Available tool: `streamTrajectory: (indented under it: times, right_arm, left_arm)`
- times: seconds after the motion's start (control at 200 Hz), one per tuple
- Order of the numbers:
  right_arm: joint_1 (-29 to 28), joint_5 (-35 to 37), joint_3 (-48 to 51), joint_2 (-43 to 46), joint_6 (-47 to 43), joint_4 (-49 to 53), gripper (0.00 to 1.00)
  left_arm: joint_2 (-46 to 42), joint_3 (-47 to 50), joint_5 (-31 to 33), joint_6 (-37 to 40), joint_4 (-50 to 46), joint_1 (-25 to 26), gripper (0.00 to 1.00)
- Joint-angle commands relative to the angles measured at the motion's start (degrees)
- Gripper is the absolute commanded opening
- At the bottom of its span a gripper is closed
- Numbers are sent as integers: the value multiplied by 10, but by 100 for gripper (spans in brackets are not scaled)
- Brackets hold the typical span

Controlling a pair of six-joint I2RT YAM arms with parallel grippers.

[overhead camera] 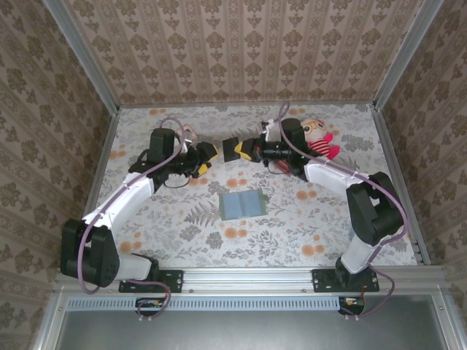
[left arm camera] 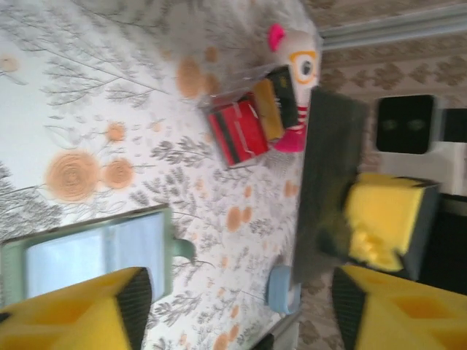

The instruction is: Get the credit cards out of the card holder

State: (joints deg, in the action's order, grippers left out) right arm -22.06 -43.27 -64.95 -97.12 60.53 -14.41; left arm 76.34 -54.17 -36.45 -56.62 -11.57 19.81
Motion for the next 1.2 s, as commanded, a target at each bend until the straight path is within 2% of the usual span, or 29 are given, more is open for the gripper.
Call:
streamTrajectory:
  times: [0.0,0.185,0.33,0.385,0.56,0.65,0.835,1.195]
  right_arm:
    - [43,78,-76,43,-238,263,0]
    - [105,152,-153,37,-449,404,0]
    - [137,222,-189,28,-568,439,0]
    - [146,248,-203,22,-599,448,0]
    - [173,259,-221,18,-676,440,0]
    - [176,262,-234,9,-743,449,0]
    - [176,279,-270,-31,-862,521,0]
    - [171,328,-279,-106,-964,561,0]
  left_arm:
    - [-10,2,55,55,-82,-13,77]
    - [-11,26,97,90,-112,-22,92]
    - [-18,29,122,113,-136,-23,100]
    - [-20,29,126,118,-140,-23,100]
    - [-19,23,124,131,-151,-23,100]
    - [-25,14,123,141,-161,-23,100]
    - [-36,-3,140,159,-187,-25,100]
    - [-29,7,134,149,-175,-26,100]
